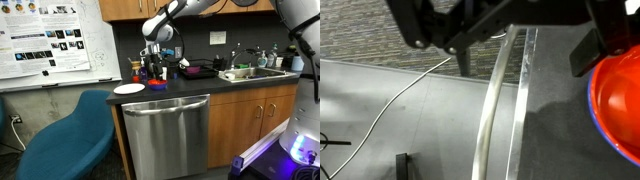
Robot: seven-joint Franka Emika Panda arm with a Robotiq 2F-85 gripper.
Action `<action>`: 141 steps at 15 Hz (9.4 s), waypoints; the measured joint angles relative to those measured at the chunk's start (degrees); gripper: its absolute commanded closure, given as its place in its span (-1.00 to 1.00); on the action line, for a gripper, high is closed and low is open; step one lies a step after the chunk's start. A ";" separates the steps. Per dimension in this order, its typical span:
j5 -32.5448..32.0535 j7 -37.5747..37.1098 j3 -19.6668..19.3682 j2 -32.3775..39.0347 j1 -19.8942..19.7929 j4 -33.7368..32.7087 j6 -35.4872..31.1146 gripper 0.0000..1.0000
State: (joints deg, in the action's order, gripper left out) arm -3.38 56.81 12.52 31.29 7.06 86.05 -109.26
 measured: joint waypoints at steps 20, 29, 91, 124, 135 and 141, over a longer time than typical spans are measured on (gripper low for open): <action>2.11 3.23 -0.07 3.08 -2.10 0.09 -4.01 -1.00; 2.60 3.23 -0.06 3.19 -2.14 -0.98 -5.11 -1.00; 10.67 1.96 -0.87 7.57 -4.10 -8.54 -9.05 0.97; 2.87 -21.14 -7.02 -10.47 -10.79 9.36 -43.04 0.97; 5.02 -36.96 -12.54 -13.49 -14.39 16.91 -53.13 0.97; 7.38 -42.87 -13.17 -13.45 -15.97 19.87 -55.26 0.97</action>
State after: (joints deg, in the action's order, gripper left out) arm 4.01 13.94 -0.65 17.83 -8.92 105.92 -164.52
